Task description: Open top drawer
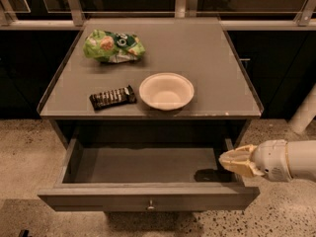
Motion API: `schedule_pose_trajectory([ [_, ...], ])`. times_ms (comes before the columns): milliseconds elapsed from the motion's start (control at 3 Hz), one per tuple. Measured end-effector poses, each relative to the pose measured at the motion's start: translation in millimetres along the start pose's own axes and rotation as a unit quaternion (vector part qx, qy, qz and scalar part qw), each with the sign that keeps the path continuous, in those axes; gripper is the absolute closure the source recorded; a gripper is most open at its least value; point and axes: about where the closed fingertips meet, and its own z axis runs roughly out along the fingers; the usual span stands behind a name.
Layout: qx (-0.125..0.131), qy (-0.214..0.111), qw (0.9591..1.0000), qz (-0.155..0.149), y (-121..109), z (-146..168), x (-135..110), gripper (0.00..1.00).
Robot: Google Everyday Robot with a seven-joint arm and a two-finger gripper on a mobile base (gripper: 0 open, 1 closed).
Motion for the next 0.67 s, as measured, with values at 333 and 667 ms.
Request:
schedule_pose_trajectory([
  [333, 0.000, 0.000, 1.0000, 0.000, 0.0, 0.0, 0.0, 0.35],
  [667, 0.000, 0.000, 1.0000, 0.000, 0.0, 0.0, 0.0, 0.11],
])
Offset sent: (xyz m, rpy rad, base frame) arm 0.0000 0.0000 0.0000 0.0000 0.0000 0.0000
